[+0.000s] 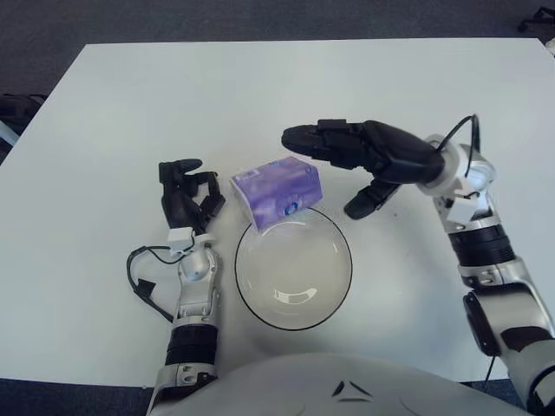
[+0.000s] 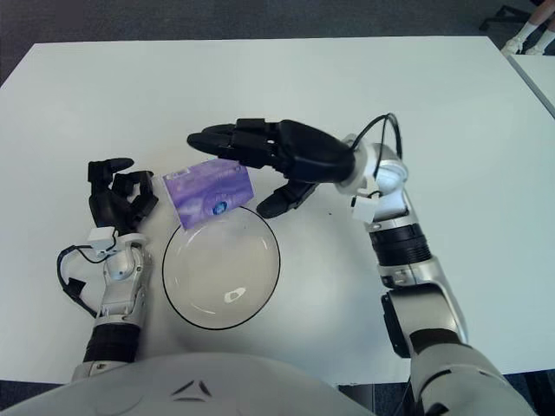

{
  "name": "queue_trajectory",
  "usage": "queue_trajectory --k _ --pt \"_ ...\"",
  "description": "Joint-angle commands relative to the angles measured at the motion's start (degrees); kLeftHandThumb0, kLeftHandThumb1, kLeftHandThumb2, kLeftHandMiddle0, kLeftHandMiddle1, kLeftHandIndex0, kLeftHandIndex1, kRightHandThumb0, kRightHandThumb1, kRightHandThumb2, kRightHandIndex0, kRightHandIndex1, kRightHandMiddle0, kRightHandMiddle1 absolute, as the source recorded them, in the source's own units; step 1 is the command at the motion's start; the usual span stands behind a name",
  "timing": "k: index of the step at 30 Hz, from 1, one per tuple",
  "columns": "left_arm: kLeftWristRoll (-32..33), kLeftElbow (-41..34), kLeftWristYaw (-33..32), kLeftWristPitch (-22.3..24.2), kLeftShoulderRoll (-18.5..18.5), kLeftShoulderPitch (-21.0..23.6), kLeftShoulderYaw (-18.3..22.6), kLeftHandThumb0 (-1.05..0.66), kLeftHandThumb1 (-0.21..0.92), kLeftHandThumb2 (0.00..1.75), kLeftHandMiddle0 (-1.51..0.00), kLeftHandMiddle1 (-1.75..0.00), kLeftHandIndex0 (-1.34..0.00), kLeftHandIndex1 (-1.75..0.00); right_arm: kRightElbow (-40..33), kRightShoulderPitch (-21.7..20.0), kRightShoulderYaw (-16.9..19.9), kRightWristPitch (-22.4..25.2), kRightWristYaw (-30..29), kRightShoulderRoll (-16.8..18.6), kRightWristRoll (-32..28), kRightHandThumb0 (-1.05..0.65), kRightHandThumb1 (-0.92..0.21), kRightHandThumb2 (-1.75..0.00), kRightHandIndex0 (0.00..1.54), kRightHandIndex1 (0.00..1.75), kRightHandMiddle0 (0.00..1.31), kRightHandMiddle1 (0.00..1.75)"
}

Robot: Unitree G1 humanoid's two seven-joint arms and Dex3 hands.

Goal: Put the tissue paper into the plate.

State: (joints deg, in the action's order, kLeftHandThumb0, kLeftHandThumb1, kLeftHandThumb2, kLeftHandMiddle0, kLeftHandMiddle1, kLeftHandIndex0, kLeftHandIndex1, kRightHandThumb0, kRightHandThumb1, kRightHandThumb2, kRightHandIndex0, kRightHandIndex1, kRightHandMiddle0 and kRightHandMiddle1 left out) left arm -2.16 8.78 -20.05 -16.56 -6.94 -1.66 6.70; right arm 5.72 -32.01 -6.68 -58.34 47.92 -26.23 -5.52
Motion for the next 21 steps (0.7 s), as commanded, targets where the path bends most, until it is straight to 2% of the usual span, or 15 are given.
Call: queue_trajectory --k 1,2,3,4,5,7,9,13,21 --pt "-0.2 4.6 0.5 2.2 -0.6 -4.5 0.0 0.0 0.66 0.78 -0.51 -1.38 -0.28 -1.75 0.7 0.5 1.9 -3.0 -2.5 -1.6 -0.4 -0.79 -0.92 -0.9 0.0 0.17 0.0 0.09" --pt "-0.4 4.5 0.3 2.5 -0.6 -4.5 0.0 0.0 0.66 0.79 -0.51 -1.38 -0.28 -1.75 -0.4 2.2 2.7 -0.4 -4.5 -0.5 -1.0 -0.78 -0.92 -0.89 0.0 0.24 0.0 0.13" --pt "-0.7 4.6 0.1 2.4 -0.6 -4.5 -0.1 0.0 0.65 0.8 -0.51 -1.38 -0.29 -1.75 -1.9 4.6 3.7 2.9 -6.9 0.6 -1.9 -0.7 -0.87 -0.91 0.04 0.49 0.0 0.36" --pt "-0.9 4.6 -0.1 2.3 -0.5 -4.5 -0.1 0.0 0.65 0.8 -0.51 -1.39 -0.28 -1.75 -3.1 6.4 4.3 5.3 -8.6 1.2 -2.5 -0.59 -0.76 -1.0 0.07 0.72 0.0 0.63" --pt "-1.1 4.7 -0.2 2.2 -0.5 -4.4 -0.2 0.0 0.65 0.81 -0.51 -1.39 -0.28 -1.75 -3.9 7.5 4.7 6.8 -9.8 1.5 -2.7 -0.55 -0.72 -1.04 0.07 0.81 0.0 0.73" --pt "-1.3 5.0 0.0 0.8 -0.4 -4.5 -0.3 0.0 0.64 0.82 -0.52 -1.4 -0.28 -1.75 -4.9 12.3 5.4 7.8 -12.6 3.0 -2.8 -0.42 -0.6 -1.16 0.11 1.06 0.0 1.07" --pt "-1.5 5.2 0.4 -0.7 -0.1 -4.7 -0.5 0.0 0.62 0.86 -0.53 -1.42 -0.27 -1.75 -5.7 15.9 5.6 8.5 -14.8 4.4 -2.9 -0.35 -0.53 -1.25 0.19 1.25 0.0 1.29" --pt "-1.8 5.6 0.7 -2.5 0.1 -4.9 -0.8 0.0 0.57 0.93 -0.54 -1.47 -0.28 -1.75 -7.0 17.0 5.4 9.5 -16.2 4.3 -2.3 -0.28 -0.47 -1.32 0.24 1.42 0.0 1.47" --pt "-1.9 5.9 0.8 -3.6 0.4 -5.1 -1.0 0.0 0.53 1.0 -0.55 -1.51 -0.29 -1.75 -8.2 17.7 5.3 10.3 -16.9 4.3 -1.9 -0.27 -0.46 -1.35 0.26 1.46 0.0 1.52"
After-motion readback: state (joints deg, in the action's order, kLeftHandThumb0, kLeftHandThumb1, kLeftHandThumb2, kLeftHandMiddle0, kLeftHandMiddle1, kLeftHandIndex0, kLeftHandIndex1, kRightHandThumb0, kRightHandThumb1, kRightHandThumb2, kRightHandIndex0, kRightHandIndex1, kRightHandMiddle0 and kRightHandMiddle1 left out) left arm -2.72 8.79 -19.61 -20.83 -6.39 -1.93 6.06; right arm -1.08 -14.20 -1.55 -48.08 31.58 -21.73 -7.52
